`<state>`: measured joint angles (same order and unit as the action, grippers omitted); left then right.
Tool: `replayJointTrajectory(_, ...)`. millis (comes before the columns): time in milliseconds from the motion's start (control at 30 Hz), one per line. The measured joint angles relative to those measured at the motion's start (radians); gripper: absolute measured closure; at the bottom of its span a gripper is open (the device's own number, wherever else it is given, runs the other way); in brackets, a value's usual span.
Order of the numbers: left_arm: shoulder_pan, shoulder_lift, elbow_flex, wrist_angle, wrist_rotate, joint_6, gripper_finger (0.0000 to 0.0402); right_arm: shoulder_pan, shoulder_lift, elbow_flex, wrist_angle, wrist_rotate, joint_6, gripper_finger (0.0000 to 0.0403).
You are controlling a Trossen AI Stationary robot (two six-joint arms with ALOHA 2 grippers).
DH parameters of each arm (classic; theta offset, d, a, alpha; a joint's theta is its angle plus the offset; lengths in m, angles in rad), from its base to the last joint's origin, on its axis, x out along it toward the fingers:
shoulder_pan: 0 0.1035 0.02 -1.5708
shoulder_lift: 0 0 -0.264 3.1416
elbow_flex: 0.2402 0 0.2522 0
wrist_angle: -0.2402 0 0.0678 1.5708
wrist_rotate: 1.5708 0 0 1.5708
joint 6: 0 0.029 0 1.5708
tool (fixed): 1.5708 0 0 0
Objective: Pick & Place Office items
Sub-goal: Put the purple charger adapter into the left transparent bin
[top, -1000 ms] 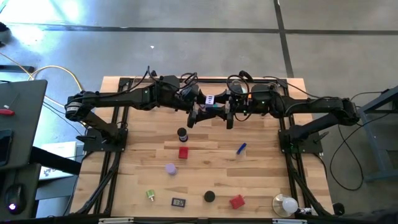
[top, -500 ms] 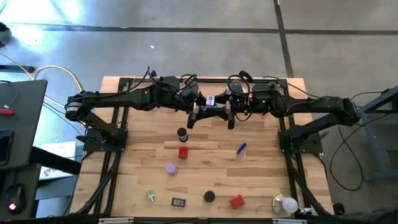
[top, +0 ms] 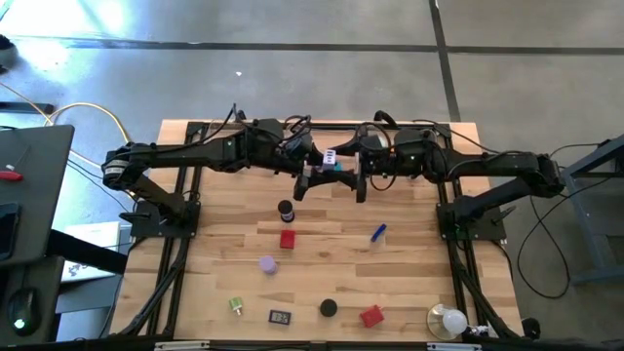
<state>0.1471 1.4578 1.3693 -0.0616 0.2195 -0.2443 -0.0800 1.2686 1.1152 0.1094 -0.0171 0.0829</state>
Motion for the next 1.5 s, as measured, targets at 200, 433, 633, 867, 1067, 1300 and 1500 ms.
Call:
replayJointTrajectory(200,0.000,-0.006,0.000,-0.038,0.003,-0.002,0.0197,0.000,-0.023,0.000,-0.005,0.012,-0.059,0.0144)
replayJointTrajectory(433,0.019,-0.037,0.000,-0.096,-0.006,-0.016,0.0197,0.000,-0.098,0.000,-0.008,-0.074,-0.054,0.0143)
replayJointTrajectory(633,0.063,-0.120,0.000,-0.333,-0.133,-0.036,0.0197,0.019,-0.173,0.000,-0.115,-0.079,-0.051,0.0143)
replayJointTrajectory(867,0.212,-0.197,0.000,-0.798,-0.179,-0.061,0.0197,0.030,-0.205,-0.001,-0.263,-0.059,0.011,0.0143)
replayJointTrajectory(1067,0.390,-0.171,0.000,-1.048,-0.184,-0.015,0.0197,0.029,-0.192,-0.001,-0.294,-0.055,0.020,0.0143)
replayJointTrajectory(1300,0.576,-0.059,0.001,-1.141,-0.200,0.092,0.0197,0.025,-0.167,-0.001,-0.295,0.001,0.022,0.0143)
replayJointTrajectory(1500,0.660,0.083,0.001,-1.238,-0.200,0.140,0.0197,0.036,-0.167,-0.001,-0.313,-0.011,0.039,0.0143)
